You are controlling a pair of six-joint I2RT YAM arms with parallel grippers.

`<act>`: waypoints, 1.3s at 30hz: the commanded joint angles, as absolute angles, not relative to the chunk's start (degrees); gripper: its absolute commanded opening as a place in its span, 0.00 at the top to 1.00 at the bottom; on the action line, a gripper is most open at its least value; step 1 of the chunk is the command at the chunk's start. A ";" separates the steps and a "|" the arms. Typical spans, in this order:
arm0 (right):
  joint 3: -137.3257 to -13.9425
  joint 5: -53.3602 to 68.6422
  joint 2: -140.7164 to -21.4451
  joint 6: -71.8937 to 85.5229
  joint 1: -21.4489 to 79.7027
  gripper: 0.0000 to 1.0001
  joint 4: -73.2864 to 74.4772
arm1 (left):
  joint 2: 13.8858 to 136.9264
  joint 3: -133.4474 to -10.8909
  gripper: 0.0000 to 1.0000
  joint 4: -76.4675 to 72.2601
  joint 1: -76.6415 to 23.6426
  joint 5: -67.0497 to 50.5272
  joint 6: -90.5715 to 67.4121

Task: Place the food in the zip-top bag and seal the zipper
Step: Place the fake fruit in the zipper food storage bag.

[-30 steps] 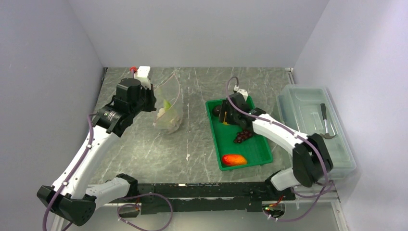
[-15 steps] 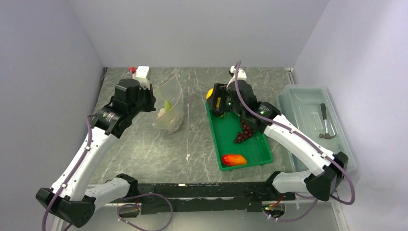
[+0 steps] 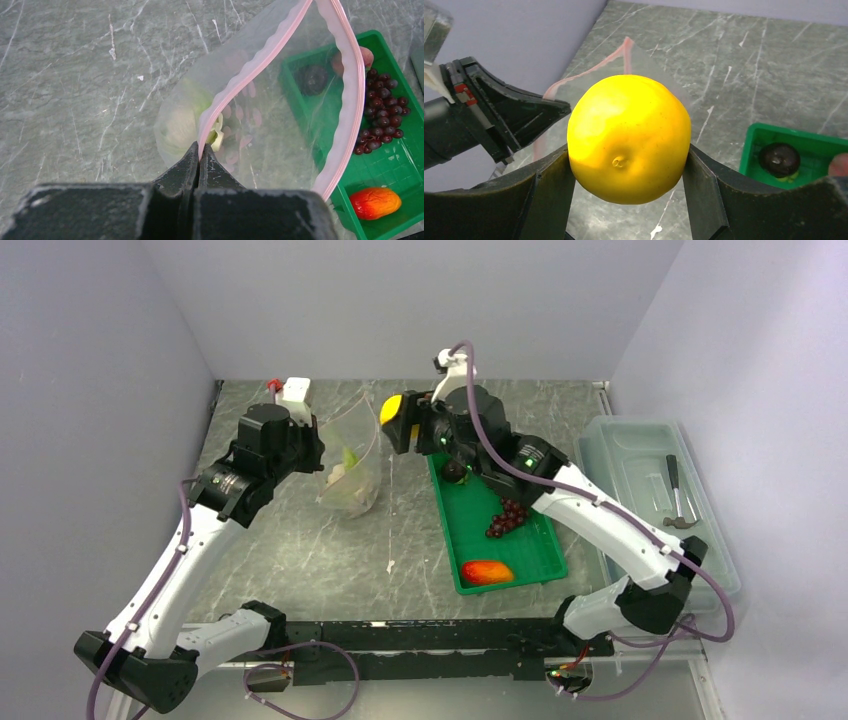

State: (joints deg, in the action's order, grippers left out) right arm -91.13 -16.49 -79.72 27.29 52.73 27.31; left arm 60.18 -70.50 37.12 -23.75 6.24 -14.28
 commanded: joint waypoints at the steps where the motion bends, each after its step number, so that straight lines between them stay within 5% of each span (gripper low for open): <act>1: -96.22 -17.36 -82.15 24.79 54.97 0.65 24.49 | 58.81 -70.46 1.00 34.53 -23.55 4.79 -14.01; 39: -103.21 -25.44 -101.32 24.87 58.91 0.60 30.27 | 58.38 -70.14 1.00 33.49 -23.54 1.02 -14.35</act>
